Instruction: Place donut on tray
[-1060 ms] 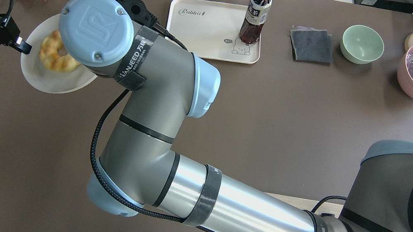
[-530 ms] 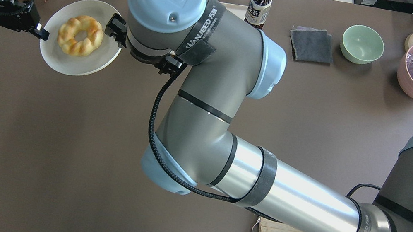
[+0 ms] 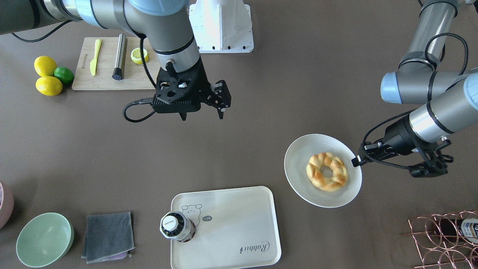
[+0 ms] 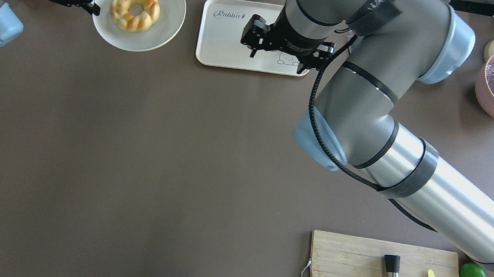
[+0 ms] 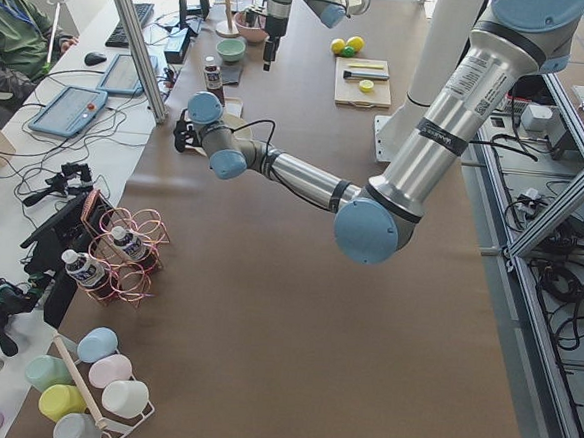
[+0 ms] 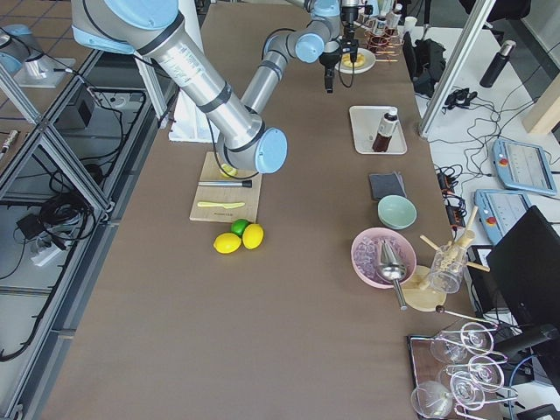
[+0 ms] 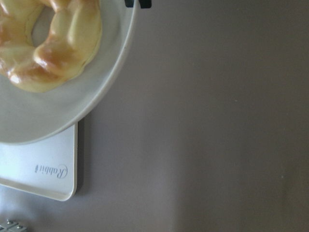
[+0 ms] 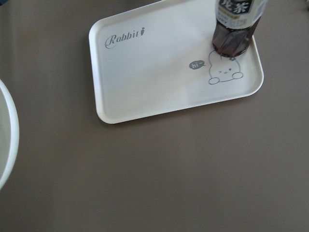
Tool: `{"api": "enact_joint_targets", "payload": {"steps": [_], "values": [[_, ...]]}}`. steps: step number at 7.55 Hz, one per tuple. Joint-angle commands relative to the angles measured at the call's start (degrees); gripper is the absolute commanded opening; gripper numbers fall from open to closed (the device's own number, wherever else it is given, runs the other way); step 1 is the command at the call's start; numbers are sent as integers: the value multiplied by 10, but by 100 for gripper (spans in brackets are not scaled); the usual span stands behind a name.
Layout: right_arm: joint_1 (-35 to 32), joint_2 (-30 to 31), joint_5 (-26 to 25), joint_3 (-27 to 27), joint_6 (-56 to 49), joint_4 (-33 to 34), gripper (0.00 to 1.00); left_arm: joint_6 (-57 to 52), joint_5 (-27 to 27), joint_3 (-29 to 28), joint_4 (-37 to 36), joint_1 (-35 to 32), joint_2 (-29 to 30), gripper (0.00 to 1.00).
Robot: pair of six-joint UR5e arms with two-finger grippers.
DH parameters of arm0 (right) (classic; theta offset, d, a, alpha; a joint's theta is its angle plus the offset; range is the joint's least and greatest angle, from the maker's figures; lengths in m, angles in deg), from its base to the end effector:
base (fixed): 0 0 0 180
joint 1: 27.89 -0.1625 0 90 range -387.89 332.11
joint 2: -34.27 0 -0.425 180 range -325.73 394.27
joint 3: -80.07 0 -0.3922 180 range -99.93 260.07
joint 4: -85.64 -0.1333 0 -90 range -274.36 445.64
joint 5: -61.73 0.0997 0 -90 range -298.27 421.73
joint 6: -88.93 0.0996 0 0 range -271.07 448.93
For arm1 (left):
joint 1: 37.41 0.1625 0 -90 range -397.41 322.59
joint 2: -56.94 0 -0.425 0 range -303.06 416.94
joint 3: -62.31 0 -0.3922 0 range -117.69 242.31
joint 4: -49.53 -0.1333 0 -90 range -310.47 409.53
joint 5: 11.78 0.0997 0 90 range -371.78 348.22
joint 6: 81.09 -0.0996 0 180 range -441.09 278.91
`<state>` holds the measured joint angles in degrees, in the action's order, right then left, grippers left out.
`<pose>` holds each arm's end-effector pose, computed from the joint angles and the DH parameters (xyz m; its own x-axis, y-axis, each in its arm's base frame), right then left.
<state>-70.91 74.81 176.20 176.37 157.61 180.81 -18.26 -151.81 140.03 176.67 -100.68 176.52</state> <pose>-0.4322 -0.5292 0.0950 0.5731 0.0822 0.8154 -0.1917 0.9808 0.0359 0.2614 -0.6457 0.3716 0.3666 -0.0759 -0.9273 0.1415 0.9896 -0.0250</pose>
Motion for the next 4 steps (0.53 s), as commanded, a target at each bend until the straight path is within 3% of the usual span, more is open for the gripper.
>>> {"api": "enact_joint_targets", "payload": {"steps": [1, 2, 4], "values": [[-97, 90, 90, 13, -167, -1, 99, 19, 85, -100, 0, 31, 92, 0], [-152, 133, 153, 21, -222, 1, 99, 38, 112, -127, 1, 46, 119, 0], [-240, 252, 204, 40, -418, 3, 99, 71, 189, -212, 1, 89, 194, 0]]}}
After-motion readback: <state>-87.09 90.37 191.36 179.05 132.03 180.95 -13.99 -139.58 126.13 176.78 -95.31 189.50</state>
